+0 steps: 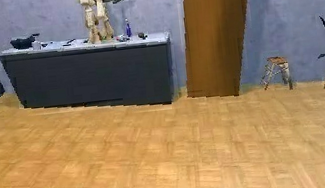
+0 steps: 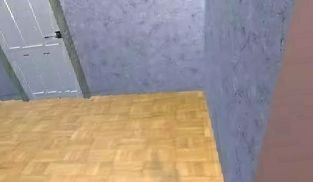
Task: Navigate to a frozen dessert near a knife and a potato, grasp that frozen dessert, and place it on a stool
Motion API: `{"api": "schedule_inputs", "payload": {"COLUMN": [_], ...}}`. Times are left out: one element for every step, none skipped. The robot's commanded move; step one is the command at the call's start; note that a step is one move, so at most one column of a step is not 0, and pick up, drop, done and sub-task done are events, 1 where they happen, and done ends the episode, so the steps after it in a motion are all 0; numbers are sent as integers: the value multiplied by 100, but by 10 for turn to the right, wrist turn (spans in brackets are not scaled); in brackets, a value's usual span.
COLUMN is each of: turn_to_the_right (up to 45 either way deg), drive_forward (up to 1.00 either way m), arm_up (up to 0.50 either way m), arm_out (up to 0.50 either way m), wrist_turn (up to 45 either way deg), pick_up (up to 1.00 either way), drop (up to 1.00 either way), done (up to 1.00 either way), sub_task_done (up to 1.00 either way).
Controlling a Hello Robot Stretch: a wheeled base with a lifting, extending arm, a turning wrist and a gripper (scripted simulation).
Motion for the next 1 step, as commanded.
{"api": "schedule_inputs", "payload": {"turn_to_the_right": [0], "drive_forward": [100], "arm_up": [0], "arm_out": [0], "wrist_turn": [0], "pick_up": [0], "drop": [0], "done": [0], "sub_task_done": [0]}}
